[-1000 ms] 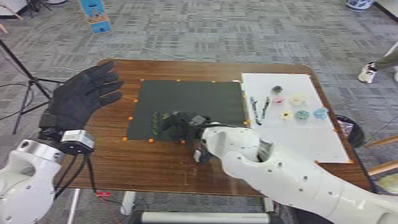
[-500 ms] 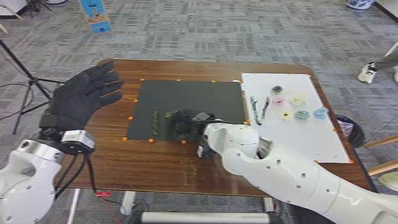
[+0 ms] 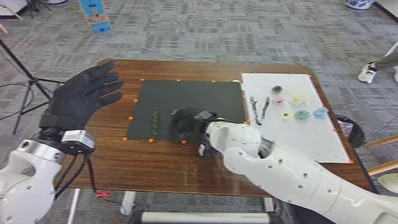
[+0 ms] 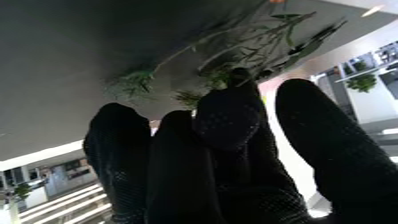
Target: Arrange flowers
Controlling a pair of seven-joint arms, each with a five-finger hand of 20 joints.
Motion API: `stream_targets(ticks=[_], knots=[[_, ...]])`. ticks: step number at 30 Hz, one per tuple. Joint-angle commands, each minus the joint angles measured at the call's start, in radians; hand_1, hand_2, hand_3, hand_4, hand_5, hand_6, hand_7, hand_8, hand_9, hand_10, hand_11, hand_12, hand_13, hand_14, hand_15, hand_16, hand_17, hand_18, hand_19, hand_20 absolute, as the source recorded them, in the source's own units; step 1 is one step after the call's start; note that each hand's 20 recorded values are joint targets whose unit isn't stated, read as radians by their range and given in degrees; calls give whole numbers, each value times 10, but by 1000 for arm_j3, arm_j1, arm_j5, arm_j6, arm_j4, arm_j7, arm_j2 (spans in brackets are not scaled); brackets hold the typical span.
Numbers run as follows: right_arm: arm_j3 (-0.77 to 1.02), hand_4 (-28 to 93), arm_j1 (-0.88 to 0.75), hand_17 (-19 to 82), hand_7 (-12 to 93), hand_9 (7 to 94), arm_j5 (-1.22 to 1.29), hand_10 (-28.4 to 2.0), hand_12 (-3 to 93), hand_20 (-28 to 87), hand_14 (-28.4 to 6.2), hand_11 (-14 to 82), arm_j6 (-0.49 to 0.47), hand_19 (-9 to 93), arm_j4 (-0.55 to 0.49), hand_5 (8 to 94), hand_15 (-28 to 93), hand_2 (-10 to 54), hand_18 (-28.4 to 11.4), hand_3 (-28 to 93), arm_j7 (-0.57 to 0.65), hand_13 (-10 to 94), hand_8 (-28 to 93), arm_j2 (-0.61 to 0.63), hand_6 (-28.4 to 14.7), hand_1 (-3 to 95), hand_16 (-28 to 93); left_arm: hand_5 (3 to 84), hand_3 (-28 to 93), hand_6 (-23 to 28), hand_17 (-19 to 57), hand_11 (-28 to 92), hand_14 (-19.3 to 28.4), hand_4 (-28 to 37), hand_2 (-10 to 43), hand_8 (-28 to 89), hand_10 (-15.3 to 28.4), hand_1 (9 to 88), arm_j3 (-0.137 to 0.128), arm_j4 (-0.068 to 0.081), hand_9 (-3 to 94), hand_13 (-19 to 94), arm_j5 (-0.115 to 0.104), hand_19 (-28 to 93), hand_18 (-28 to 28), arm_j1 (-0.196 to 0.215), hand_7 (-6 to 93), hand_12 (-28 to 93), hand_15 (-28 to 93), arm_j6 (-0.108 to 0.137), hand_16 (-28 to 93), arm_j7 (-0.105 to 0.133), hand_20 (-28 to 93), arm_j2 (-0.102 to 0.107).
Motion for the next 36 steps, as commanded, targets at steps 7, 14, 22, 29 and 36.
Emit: stream_targets(ticks=[7,14,22,29,36], knots=[[2,-90,-25,570,158,828,-19,-105,357,742,-51,635,30,932,-104,440,861,159,-227,895,-81,851,-129,16,17,180,406,306,711,28,-93,247,149,-283,-41,-98,128,231,-1,-1,292,241,-6,452,227,-1,204,179,291,-2,9,0,88,-2],[-34,-89,3,570,157,828,-17,-105,357,741,-51,636,10,932,-27,439,862,160,-226,896,-39,851,-129,-15,16,181,405,306,710,28,-93,247,148,-283,-40,-98,128,232,-1,-1,292,241,-6,453,227,-1,204,179,291,-4,9,3,88,-2],[-52,-89,12,570,157,828,-28,-105,356,741,-50,636,-4,932,-22,438,862,161,-227,895,-39,852,-128,-27,16,181,403,306,710,27,-92,247,148,-283,-40,-98,127,232,2,0,292,241,-7,452,226,-3,204,179,291,-3,9,3,88,-1],[-67,-89,3,570,158,828,-45,-105,356,741,-50,636,-25,932,-66,440,862,161,-226,896,-73,851,-129,-18,16,180,404,307,709,28,-92,246,148,-283,-39,-98,127,232,3,1,292,241,-7,452,226,-7,204,179,292,-3,9,2,88,-1],[-87,-90,13,570,159,829,-42,-105,355,741,-50,636,-33,932,-64,443,861,162,-227,896,-75,851,-130,-24,17,179,404,306,710,28,-92,247,148,-283,-39,-98,127,232,8,5,292,241,-7,453,226,-13,203,179,292,-6,8,2,88,1]])
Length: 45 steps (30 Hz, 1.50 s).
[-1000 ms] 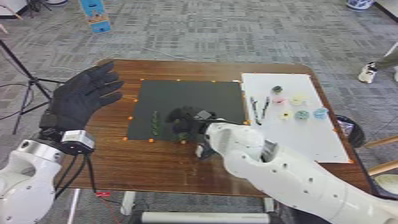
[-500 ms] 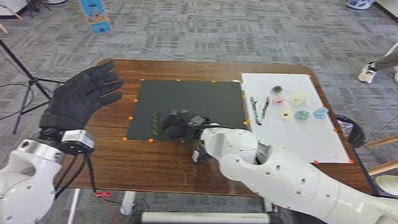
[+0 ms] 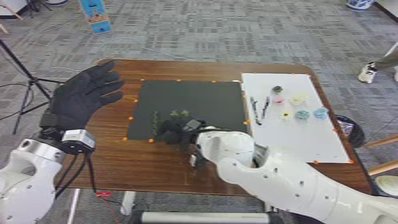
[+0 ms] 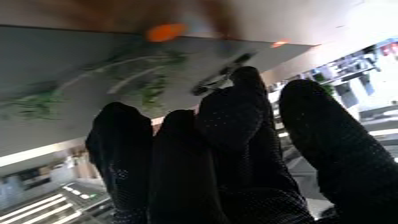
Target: Arrange flowers
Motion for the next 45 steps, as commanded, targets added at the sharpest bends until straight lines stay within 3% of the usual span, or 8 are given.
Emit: stream_targets(ticks=[1,12,19,31,45], knots=[[-23,-90,12,570,160,829,-14,-104,355,741,-50,636,-10,932,-9,443,862,162,-227,896,-13,851,-130,-15,17,179,405,306,710,28,-92,247,148,-283,-40,-98,127,232,3,4,292,241,-7,453,226,-7,203,179,291,-5,9,0,88,-1],[54,-89,-32,570,160,830,-27,-105,356,741,-49,636,-15,932,-51,446,862,162,-227,896,-14,853,-130,24,18,179,402,306,712,28,-93,246,148,-283,-42,-98,128,231,-6,-2,292,241,-7,453,226,5,204,179,291,-1,9,2,88,-2],[35,-89,-19,570,163,831,-10,-105,356,741,-50,635,-3,932,-19,455,862,164,-226,895,7,853,-131,16,19,179,402,306,711,27,-93,246,148,-283,-41,-98,128,232,-10,-6,292,241,-7,453,226,12,205,179,291,-4,9,3,88,-4],[-12,-89,24,571,157,829,-7,-105,357,741,-49,635,10,932,58,444,862,164,-227,895,51,853,-129,-30,14,177,403,306,711,28,-93,246,148,-283,-40,-98,127,231,13,7,292,241,-9,452,226,-16,204,179,291,-10,9,-6,88,3],[-26,-89,14,571,160,830,-6,-104,355,742,-51,636,-16,932,36,447,862,165,-227,895,32,853,-130,-43,16,175,403,306,710,28,-93,248,149,-283,-40,-98,127,233,15,9,292,241,-10,452,226,-22,203,180,291,-13,8,-6,88,4]])
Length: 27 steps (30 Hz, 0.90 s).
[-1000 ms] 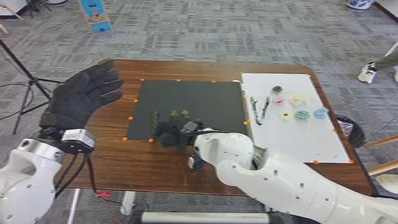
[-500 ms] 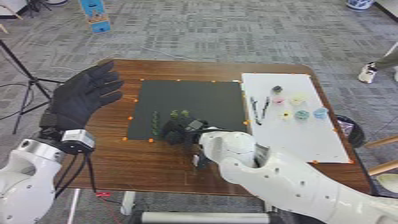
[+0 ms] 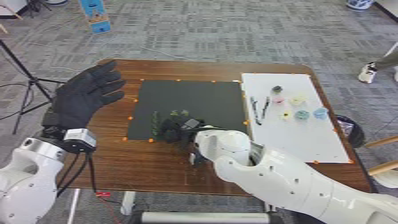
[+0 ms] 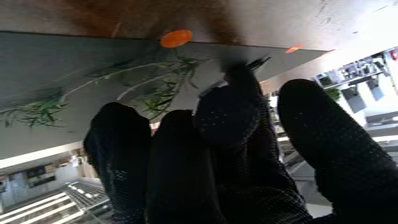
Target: Arrange flowers
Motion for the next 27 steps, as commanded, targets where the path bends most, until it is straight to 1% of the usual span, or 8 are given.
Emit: stream_targets(ticks=[1,5,9,11,15,16,22,27], knots=[[-17,-89,-2,571,160,830,-6,-105,355,742,-51,636,-11,932,-7,448,862,165,-227,894,-4,853,-130,-18,16,175,403,306,711,28,-93,248,148,-283,-40,-98,127,232,0,1,292,241,-8,452,226,-4,203,179,291,-13,8,-4,88,0],[-15,-90,0,571,161,830,-8,-105,356,741,-51,636,-8,932,-3,448,862,165,-227,893,-1,853,-130,-26,17,176,403,306,711,28,-93,246,149,-283,-40,-98,128,232,3,2,292,241,-8,453,226,-6,203,178,291,-8,8,-3,88,0],[0,-90,-8,571,160,830,-2,-105,357,742,-50,636,-11,932,-3,449,861,165,-226,893,-6,853,-131,-29,17,176,404,306,711,28,-93,246,148,-283,-40,-98,128,231,8,6,292,241,-8,453,226,-15,203,179,291,-12,8,-8,88,1],[-3,-90,-7,571,161,830,-9,-105,356,742,-50,635,-10,932,-6,450,861,164,-227,893,-5,853,-131,-30,17,176,404,306,710,28,-93,246,149,-283,-40,-98,128,231,7,5,292,241,-9,453,226,-14,204,179,291,-10,9,-6,88,1],[0,-90,-10,571,161,830,-12,-105,356,742,-50,636,-14,932,-9,451,862,164,-227,894,-7,853,-131,-32,17,176,404,306,711,28,-93,246,148,-283,-41,-98,127,231,8,7,292,241,-8,452,226,-16,203,179,290,-15,8,-7,88,1],[-4,-90,-9,571,161,830,-13,-105,356,742,-50,636,-10,932,-9,451,862,164,-227,893,-5,853,-131,-31,17,176,404,306,711,28,-93,246,148,-283,-41,-98,128,231,9,7,292,241,-9,452,226,-16,203,179,290,-11,8,-6,88,1],[-1,-90,-12,571,160,830,-14,-105,356,742,-51,635,-15,932,-10,451,862,164,-227,894,-3,853,-131,-29,17,175,404,306,710,28,-93,246,148,-283,-40,-98,128,232,7,7,292,241,-8,453,226,-14,204,180,291,-11,8,-5,88,-1],[41,-91,-36,571,161,830,-13,-104,356,742,-50,636,-34,932,-26,452,862,165,-227,891,-2,852,-131,-6,17,176,403,306,711,28,-93,247,149,-283,-40,-98,128,232,-3,2,293,241,-8,453,226,-2,204,180,291,-6,8,-6,88,-6]])
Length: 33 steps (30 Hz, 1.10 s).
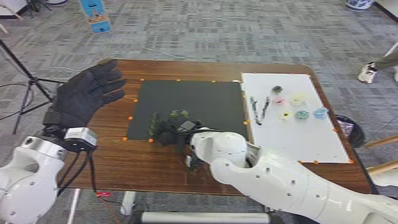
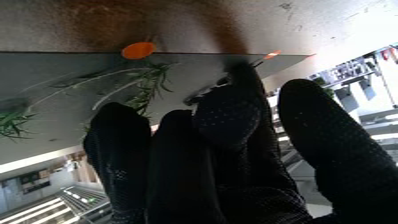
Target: Arrange flowers
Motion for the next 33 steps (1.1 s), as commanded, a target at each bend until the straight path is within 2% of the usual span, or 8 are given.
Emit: stream_targets(ticks=[1,11,13,16,19,22,28,33], knots=[[55,-92,-33,571,160,829,-11,-105,356,742,-50,636,-26,932,-39,452,862,164,-227,891,-5,852,-131,28,17,176,403,306,710,28,-93,247,149,-283,-40,-98,128,232,-17,-8,293,241,-7,453,226,20,204,179,292,-1,9,-4,88,-9],[290,-184,-142,568,156,823,15,-107,357,740,-51,632,93,932,-257,451,860,73,-227,805,-26,847,-128,210,15,172,408,306,710,28,-92,247,149,-283,-39,-99,127,233,-52,-28,292,241,-7,454,227,76,205,179,293,8,8,-6,88,-31],[366,-196,-190,568,154,823,19,-107,358,739,-50,631,125,932,-294,451,859,66,-228,801,-6,847,-127,247,15,171,408,306,710,28,-92,247,149,-283,-39,-99,128,233,-41,-20,292,241,-8,454,227,60,205,179,292,6,8,-14,88,-36],[491,-212,-293,564,152,819,12,-107,359,739,-52,629,173,932,-328,456,859,48,-225,776,40,843,-125,305,12,174,410,306,710,28,-92,247,149,-283,-39,-98,128,233,-49,-26,292,241,-8,454,227,76,205,179,293,7,8,-14,87,-46],[551,-225,-379,540,148,784,-36,-122,354,736,-53,606,320,932,-309,480,857,16,-225,750,139,818,-118,368,4,183,414,306,710,28,-92,248,148,-283,-39,-99,128,233,-62,-33,293,241,-5,454,227,94,205,179,292,14,8,-10,87,-55],[611,-272,-446,526,149,755,-91,-118,311,729,-51,456,402,932,-273,508,860,-76,-221,732,245,804,-103,396,-10,227,410,306,710,28,-93,248,148,-283,-39,-99,127,233,-76,-41,292,241,-3,454,227,116,204,179,292,22,8,-4,87,-71],[636,-283,-488,525,206,786,-124,-108,300,724,-46,423,386,932,-247,619,867,-95,-215,484,323,804,-102,391,-20,372,391,307,710,29,-93,249,148,-283,-38,-98,127,233,-90,-51,292,242,-2,453,227,146,203,179,292,30,8,-8,87,-95],[540,-283,-418,542,257,823,-115,-94,305,727,-41,448,352,932,-208,683,867,-95,-212,424,324,819,-110,370,-9,389,389,307,709,28,-93,248,149,-283,-37,-98,127,234,-79,-49,293,241,-3,453,226,142,203,178,292,31,8,-9,87,-98]])
